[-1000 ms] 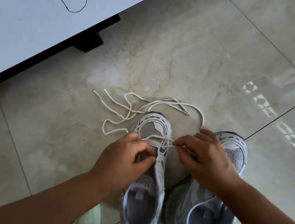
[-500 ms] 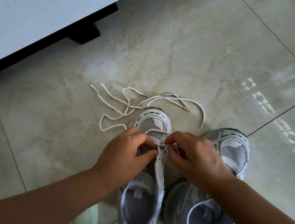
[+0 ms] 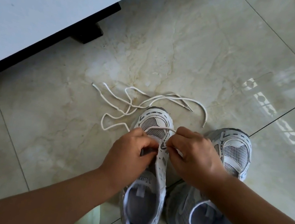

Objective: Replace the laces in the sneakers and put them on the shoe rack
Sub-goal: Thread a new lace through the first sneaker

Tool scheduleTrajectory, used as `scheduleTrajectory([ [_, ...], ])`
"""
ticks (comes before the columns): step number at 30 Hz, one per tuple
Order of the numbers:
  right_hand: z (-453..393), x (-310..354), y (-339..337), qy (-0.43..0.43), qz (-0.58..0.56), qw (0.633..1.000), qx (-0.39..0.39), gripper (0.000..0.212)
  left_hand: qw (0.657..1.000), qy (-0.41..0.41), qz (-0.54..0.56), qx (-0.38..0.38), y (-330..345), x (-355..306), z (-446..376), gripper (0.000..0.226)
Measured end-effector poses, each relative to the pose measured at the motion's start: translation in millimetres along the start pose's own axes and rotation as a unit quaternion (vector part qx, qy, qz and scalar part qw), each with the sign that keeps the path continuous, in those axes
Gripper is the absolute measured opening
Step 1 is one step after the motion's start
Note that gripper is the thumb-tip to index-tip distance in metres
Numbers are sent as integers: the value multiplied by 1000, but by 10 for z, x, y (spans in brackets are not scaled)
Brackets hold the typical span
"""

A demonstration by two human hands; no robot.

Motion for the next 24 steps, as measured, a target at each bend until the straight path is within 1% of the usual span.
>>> scheduleTrajectory([
  [3, -17, 16, 33, -15, 2, 1000, 3, 11, 999, -17, 30, -32, 57, 10, 12, 16],
  [5, -20, 17, 39, -5, -22, 1000, 5, 9, 997, -19, 58, -52, 76, 14, 21, 15],
  [9, 17, -25, 91, 27, -111, 993, 2, 7, 995, 2, 63, -71, 76, 1, 0, 11],
  [12, 40, -95, 130, 82, -160, 984, 10, 6, 997, 2, 49, -63, 88, 9, -7, 10],
  [14, 32, -115, 125, 112, -149, 982, 16, 12, 998, -7, 29, -56, 83, 37, -26, 8],
  [16, 15, -95, 91, 112, -117, 987, 12, 18, 999, -5, 2, -36, 82, 39, -51, 4],
  [18, 8, -41, 75, 110, -78, 991, 27, 29, 999, 18, -26, -9, 73, 15, -75, 1],
  [21, 23, 29, 84, 134, -54, 987, 65, 43, 997, 69, -41, 10, 31, -26, -92, 11],
  [24, 41, 42, 94, 167, -41, 984, 54, 46, 991, 121, -49, 19, -40, -36, -89, 18],
])
Point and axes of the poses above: each hand's wrist, its own z-axis away from the middle knuckle, its own y-axis out of the palm, x = y × z, the point moved 3 cm from there along -z, towards the middle knuckle, and after that the axes turned 10 degrees about z, right-handed, at the moved point
